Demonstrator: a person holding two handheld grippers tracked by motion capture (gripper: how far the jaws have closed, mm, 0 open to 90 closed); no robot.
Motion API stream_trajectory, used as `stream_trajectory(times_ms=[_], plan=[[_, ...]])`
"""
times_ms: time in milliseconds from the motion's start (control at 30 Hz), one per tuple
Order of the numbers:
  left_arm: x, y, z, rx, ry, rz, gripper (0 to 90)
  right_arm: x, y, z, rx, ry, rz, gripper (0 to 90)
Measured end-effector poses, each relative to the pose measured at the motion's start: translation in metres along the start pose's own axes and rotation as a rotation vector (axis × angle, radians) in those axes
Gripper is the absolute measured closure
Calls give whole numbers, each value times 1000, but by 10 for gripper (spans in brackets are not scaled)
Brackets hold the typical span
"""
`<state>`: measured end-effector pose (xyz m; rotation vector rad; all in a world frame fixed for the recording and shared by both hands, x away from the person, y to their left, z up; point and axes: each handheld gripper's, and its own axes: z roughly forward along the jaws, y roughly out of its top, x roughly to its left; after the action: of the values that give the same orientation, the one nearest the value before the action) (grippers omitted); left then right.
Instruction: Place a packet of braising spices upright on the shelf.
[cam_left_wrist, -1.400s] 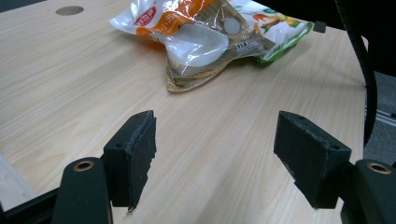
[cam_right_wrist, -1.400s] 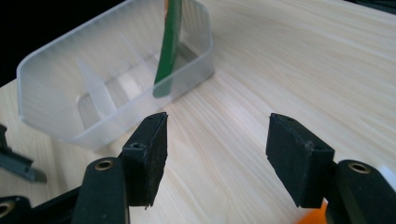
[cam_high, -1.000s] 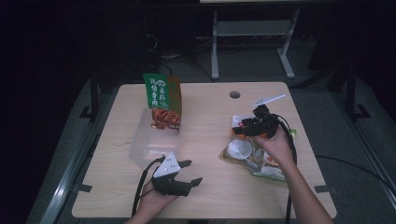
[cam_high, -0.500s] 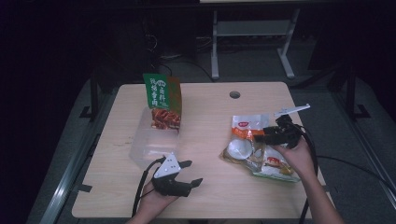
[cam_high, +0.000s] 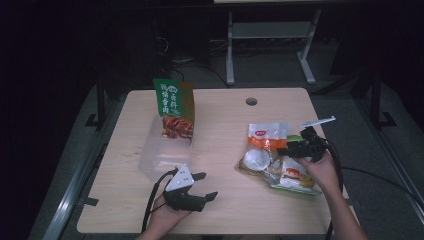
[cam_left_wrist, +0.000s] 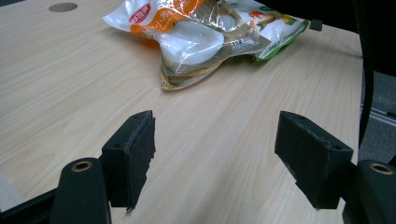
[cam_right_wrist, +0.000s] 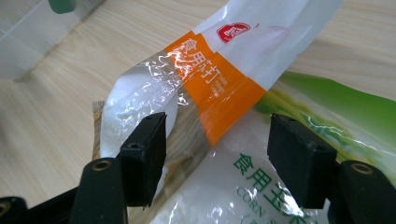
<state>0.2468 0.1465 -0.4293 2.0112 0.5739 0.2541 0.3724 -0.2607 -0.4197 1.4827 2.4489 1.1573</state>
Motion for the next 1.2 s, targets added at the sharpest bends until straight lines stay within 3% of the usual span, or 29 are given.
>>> stream_trajectory(times_ms=[167, 267, 433, 467, 600, 733, 867, 1200], plan=[[0, 0, 1, 7, 2, 1, 274, -4, 4, 16, 9, 30, 8, 410], [1, 0, 2, 9, 0, -1, 268, -5, 6, 19, -18, 28, 15, 464], [0, 0, 3, 6, 3, 0, 257, -5, 7, 21, -37, 15, 10, 586], [0, 0, 3, 6, 3, -1, 257, -5, 7, 21, -43, 8, 4, 688], [1, 0, 4, 11, 0, 0, 256, -3, 8, 21, -52, 15, 21, 769], [1, 0, 5, 18, 0, 7, 255, 4, 9, 21, -64, 30, -12, 875], [1, 0, 5, 20, -3, -1, 255, 10, 10, 19, -73, 40, -19, 890], [1, 2, 7, 15, -18, -21, 251, 36, 12, 3, -156, 96, -105, 897]])
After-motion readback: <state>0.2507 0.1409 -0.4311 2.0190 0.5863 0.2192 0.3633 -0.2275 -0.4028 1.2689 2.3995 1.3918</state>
